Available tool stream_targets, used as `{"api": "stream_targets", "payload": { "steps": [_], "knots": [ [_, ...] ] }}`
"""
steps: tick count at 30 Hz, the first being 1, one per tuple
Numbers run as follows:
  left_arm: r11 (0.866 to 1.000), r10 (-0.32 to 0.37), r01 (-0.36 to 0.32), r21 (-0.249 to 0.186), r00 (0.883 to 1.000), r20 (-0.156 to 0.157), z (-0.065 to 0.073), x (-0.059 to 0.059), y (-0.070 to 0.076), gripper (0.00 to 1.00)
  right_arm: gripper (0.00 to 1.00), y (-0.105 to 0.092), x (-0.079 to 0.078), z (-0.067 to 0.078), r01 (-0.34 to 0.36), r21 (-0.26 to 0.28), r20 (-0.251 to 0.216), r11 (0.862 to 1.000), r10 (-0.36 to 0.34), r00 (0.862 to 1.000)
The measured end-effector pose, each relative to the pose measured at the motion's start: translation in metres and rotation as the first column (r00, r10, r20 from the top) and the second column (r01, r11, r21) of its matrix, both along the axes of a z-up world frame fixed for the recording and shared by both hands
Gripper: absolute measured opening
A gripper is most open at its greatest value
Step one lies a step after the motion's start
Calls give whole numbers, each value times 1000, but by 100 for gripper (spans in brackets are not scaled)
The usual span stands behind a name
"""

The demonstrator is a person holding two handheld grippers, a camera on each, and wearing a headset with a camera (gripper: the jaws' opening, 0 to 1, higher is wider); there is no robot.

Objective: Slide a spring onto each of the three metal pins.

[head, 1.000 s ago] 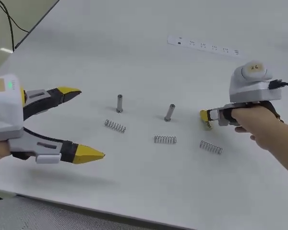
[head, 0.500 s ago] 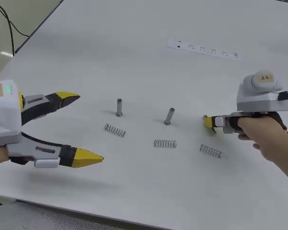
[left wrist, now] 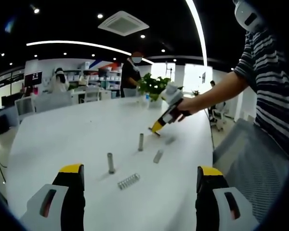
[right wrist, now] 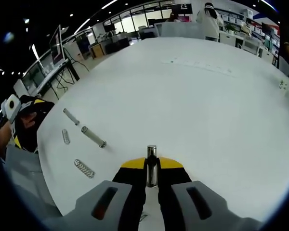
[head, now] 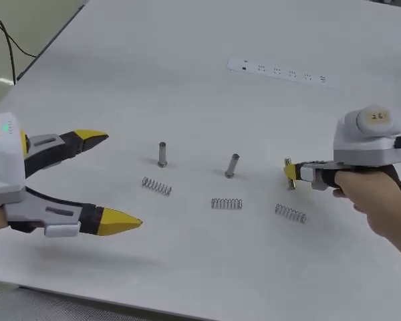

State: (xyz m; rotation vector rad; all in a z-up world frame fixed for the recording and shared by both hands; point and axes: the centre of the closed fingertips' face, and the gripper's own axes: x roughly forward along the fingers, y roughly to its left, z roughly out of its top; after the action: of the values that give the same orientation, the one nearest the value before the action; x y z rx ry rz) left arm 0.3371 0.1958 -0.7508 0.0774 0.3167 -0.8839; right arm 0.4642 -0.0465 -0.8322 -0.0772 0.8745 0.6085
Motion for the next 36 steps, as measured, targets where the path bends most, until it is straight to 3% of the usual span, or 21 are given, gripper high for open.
{"api": "stream_targets", "payload": {
  "steps": [18,24,36],
  "knots": [
    [1000,4,-4,1,1000,3,2,-1,0,94,5,-5,-4,8,-2,20,70,1000,1,998],
    [1000,5,-5,0,1000,5,3,-1,-1,94,5,-5,-8,11,-29,0,115,1000,29,993],
    [1000,6,-6,0,1000,4,2,0,0,94,5,-8,-11,12,-38,-18,153,999,41,987]
  ]
}}
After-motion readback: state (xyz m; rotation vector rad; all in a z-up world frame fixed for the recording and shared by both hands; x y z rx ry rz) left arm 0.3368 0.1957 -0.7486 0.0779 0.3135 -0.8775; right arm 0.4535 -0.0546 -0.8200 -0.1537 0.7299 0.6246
